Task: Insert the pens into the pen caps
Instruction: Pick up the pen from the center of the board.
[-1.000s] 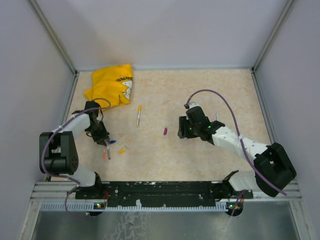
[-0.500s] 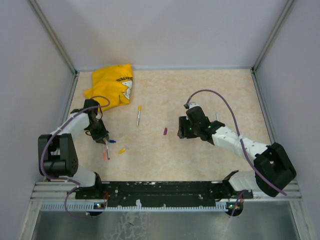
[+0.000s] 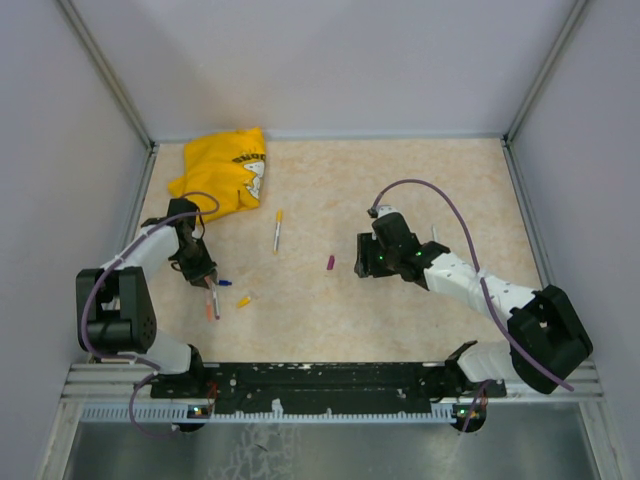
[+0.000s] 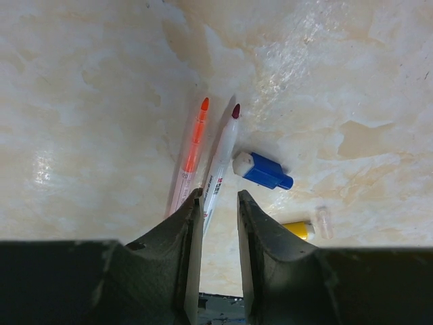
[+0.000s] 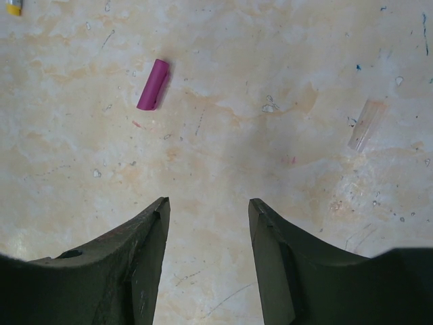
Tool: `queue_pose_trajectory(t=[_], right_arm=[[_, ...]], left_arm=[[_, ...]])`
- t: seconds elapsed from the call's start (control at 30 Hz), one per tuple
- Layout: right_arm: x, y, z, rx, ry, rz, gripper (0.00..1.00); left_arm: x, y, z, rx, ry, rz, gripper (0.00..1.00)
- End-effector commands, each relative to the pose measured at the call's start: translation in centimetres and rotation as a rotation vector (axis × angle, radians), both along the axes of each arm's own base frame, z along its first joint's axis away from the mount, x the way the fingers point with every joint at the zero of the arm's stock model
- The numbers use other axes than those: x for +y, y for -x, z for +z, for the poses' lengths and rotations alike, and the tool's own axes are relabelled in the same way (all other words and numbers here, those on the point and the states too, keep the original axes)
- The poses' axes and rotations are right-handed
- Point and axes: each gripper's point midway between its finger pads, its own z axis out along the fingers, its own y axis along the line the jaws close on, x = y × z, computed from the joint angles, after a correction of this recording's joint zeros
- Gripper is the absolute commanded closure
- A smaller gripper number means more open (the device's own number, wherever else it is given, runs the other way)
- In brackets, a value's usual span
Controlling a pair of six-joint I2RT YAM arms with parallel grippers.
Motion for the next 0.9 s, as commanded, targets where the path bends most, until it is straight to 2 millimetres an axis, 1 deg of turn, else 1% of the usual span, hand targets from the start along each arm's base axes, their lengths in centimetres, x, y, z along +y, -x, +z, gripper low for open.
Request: queue_pose_trajectory(t=[0.0,0.13,0.4,0.83,0.87], right_arm=[[0.5,-0.8,1.4,-0.051,-0.032,0.012,0.49],[0.4,-0.8,1.4,-0.049,-0.031,0.011,0.49],[0.4,-0.7,1.0,-0.045,-0.024,0.011,0.49],[0.3,-0.7,0.9,-0.045,-0.020,0.010,0.49],[0.2,-0.7,1.0,-0.046,-0.020,0.009,0.49]], left_arm=[[0.2,0.1,-0.4,0.019,-0.006,0.005,0.68],[0.3,0.1,-0.8,0.035,-0.013,0.000,0.69],[0.3,0.0,-0.9,0.030,-0.012,-0.002,0.71],[0.0,0.5,-1.7,0.065,0.004,-0.014,0.71],[0.0,0.0,-1.8,0.047,0.004,-0.014,0.72]])
